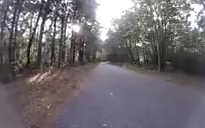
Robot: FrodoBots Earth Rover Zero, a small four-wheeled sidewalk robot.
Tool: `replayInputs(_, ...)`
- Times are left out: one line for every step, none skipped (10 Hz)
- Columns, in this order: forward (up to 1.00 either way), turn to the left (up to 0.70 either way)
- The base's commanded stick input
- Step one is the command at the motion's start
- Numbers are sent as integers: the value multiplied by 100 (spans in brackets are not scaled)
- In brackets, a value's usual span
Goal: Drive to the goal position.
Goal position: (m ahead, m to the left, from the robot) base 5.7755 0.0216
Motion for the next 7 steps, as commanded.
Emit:
replayInputs(70, 0)
replayInputs(70, 0)
replayInputs(70, 0)
replayInputs(70, 0)
replayInputs(70, 0)
replayInputs(70, 0)
replayInputs(70, 0)
